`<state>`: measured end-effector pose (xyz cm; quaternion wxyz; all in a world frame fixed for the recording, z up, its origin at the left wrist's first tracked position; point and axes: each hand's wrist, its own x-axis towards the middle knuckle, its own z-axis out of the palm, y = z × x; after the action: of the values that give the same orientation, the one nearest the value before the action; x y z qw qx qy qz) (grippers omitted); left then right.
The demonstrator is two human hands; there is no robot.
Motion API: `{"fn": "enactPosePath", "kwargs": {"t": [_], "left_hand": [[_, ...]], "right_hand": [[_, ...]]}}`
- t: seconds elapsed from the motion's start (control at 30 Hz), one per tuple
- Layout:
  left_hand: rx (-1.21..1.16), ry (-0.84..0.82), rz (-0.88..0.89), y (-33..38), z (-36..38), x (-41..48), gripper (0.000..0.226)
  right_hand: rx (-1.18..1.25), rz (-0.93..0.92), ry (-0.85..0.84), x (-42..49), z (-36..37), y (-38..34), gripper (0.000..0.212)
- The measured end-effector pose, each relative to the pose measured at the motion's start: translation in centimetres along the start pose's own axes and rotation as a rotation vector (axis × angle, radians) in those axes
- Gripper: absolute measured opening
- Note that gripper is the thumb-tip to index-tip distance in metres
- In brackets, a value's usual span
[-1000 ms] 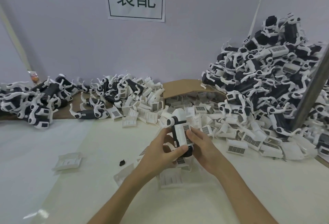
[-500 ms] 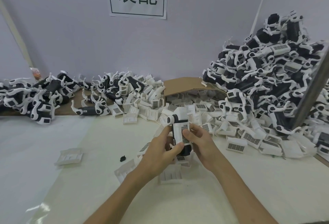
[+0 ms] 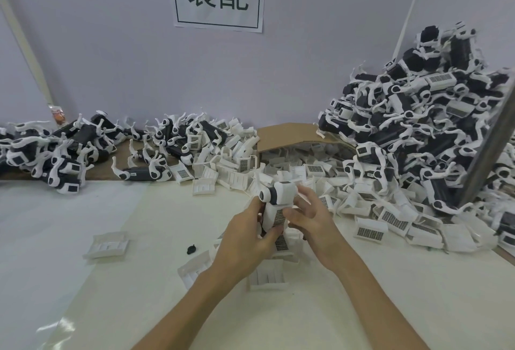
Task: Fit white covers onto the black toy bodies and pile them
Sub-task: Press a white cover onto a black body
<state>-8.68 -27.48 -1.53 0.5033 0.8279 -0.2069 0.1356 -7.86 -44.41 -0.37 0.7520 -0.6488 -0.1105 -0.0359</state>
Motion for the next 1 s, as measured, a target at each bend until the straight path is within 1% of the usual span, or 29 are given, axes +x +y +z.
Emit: {"fn": "enactPosePath", "kwargs": {"t": [0.03,0.07,0.1,0.17,0.2,0.27,0.33,0.4,0.43,0.5,0.57,0.63,0.77,1.0], "left_hand": [[0.012,0.017,-0.006,0.0,-0.1,0.0,0.042],[0.021,0.043,-0.018,0.0,-0.2,0.1,0.041],[0.017,0.073,-0.037,0.1,-0.3,0.1,0.04],[-0.077,0.125,-0.096,0.3,-0.4,0.2,0.037],[-0.147,0.137,-0.126,0.3,-0.5,0.2,0.036],[-0.271,0.154,-0.17,0.3,-0.8,0.5,0.034],[-0.425,0.152,-0.225,0.3,-1.3,0.7,0.033],[-0.599,0.102,-0.289,0.6,-1.7,0.8,0.032],[-0.68,0.064,-0.311,0.7,-1.8,0.8,0.032],[-0.82,0.011,-0.354,0.7,-1.7,0.8,0.042],[-0.898,0.008,-0.385,0.7,-1.7,0.8,0.051],[-0.915,0.004,-0.398,0.8,-1.8,0.8,0.055],[-0.856,0.014,-0.401,0.6,-1.8,0.8,0.057],[-0.765,0.062,-0.412,0.8,-1.2,0.9,0.06]], "right_hand": [[-0.056,-0.029,0.052,0.0,0.2,0.0,0.077],[-0.148,-0.096,0.13,-0.1,0.4,0.2,0.084],[-0.264,-0.188,0.214,-0.1,0.6,0.5,0.084],[-0.497,-0.385,0.326,-0.2,0.8,1.3,0.076],[-0.587,-0.465,0.333,-0.3,0.8,1.5,0.07],[-0.702,-0.561,0.251,-0.6,1.1,1.8,0.063],[-0.748,-0.547,0.117,-0.8,1.8,1.8,0.065],[-0.801,-0.519,0.037,-1.0,2.5,2.0,0.07],[-0.841,-0.541,0.035,-1.1,2.8,2.0,0.071],[-0.963,-0.651,0.077,-1.2,3.2,2.1,0.069],[-1.054,-0.753,0.121,-1.1,3.5,2.0,0.065],[-1.08,-0.802,0.135,-1.0,3.7,2.0,0.062],[-1.113,-0.816,0.131,-1.1,3.8,2.3,0.065],[-1.084,-0.749,0.089,-1.2,3.9,2.3,0.061]]}}
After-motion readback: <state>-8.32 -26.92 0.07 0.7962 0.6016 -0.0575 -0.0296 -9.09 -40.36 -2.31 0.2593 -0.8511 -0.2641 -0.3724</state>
